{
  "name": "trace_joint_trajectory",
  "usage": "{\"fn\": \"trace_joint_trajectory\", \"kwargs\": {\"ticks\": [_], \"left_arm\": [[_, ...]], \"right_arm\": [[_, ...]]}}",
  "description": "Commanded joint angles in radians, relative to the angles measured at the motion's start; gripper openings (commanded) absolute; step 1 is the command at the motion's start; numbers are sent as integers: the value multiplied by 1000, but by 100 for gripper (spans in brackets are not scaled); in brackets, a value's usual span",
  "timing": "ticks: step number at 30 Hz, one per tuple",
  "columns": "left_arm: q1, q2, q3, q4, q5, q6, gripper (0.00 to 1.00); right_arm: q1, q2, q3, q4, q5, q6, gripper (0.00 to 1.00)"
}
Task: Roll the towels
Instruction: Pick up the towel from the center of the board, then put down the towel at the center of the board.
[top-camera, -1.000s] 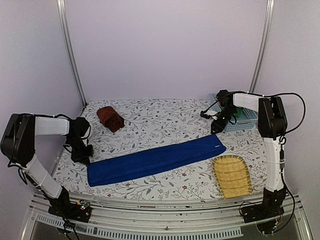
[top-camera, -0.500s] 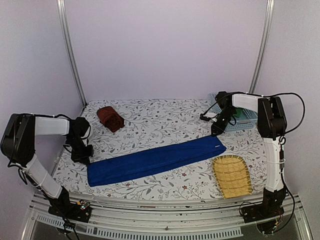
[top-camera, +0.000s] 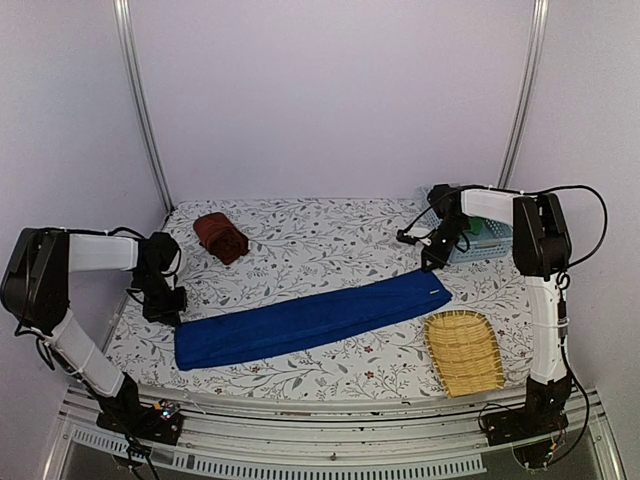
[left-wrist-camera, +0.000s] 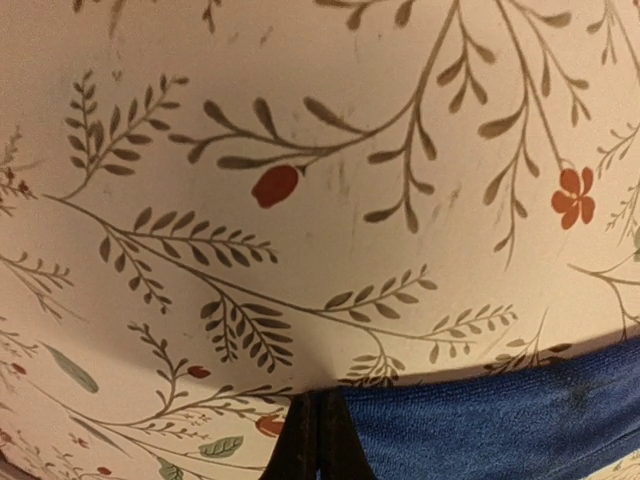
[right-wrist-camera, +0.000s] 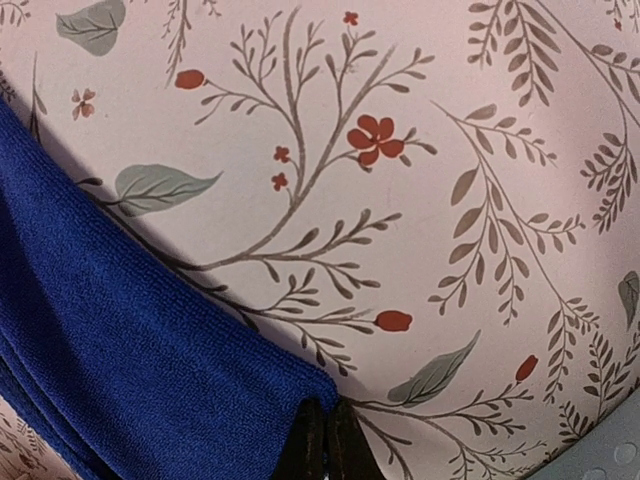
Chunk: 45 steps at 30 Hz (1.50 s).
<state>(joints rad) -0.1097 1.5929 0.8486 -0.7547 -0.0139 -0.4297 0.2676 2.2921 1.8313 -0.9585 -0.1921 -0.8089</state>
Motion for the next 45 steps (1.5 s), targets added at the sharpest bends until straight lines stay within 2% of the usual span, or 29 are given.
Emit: {"fn": "trace_joint_trajectory", "kwargs": {"ticks": [1, 7, 15, 24, 32, 38, 40, 45], "left_arm": [[12, -91, 21, 71, -77, 0, 0], [13, -269, 28, 71, -169, -15, 0], [14, -484, 27, 44, -218, -49, 0], [12, -688, 41, -56, -168, -105, 0], [11, -859, 15, -168, -57, -183, 0], [10, -864, -41, -157, 22, -214, 0], [10, -818, -61, -136, 45, -221, 0], [12, -625, -65, -67, -31, -228, 0]], "right_arm": [[-17, -87, -6, 96, -29, 33, 2], [-72, -207, -15, 179, -87, 102, 2], [-111, -375, -127, 262, -141, 158, 2], [-119, -578, -288, 282, -165, 178, 2], [-119, -769, -484, 277, -161, 167, 2], [-119, -746, -514, 269, -173, 142, 2], [-119, -695, -495, 266, -177, 131, 2], [-119, -483, -369, 280, -151, 122, 3]]}}
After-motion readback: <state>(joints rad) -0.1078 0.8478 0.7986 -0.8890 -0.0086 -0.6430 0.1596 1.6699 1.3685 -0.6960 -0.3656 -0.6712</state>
